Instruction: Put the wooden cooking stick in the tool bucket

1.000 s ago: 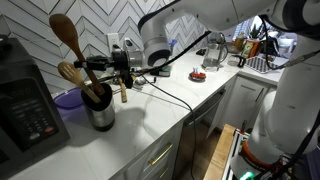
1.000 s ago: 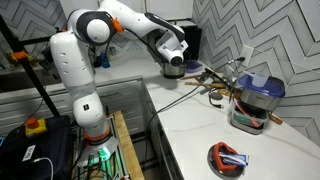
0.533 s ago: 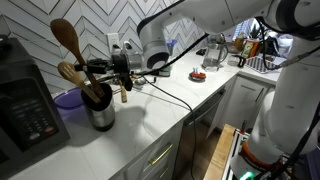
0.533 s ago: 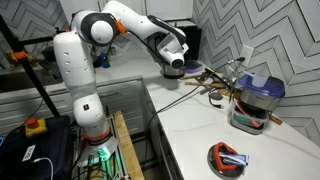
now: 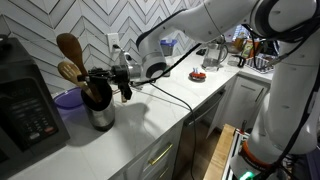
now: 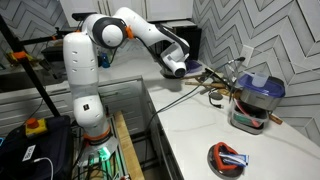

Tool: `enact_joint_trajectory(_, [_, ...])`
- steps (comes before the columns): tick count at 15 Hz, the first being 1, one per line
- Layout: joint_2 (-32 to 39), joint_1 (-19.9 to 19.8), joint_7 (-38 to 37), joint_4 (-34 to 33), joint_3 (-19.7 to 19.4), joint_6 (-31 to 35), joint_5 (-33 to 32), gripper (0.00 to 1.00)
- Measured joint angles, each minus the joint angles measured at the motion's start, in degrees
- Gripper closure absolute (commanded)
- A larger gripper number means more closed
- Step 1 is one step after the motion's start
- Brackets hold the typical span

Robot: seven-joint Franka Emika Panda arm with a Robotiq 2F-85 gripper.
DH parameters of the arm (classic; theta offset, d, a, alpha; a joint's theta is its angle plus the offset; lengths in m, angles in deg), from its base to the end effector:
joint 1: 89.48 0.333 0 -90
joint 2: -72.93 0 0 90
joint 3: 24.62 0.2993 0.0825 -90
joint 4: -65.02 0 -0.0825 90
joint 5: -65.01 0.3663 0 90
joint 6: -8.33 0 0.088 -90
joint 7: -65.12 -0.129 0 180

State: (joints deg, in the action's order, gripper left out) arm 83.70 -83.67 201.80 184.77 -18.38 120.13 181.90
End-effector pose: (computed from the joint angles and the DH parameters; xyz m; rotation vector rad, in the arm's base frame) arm 0.5644 0.1977 0.3843 -1.4060 -0.9303 -1.5277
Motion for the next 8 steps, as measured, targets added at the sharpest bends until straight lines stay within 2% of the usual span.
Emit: enact_joint_trajectory(8, [3.48,0.03,0.46,-0.85,-0.54,-0.81,0.00,0.98])
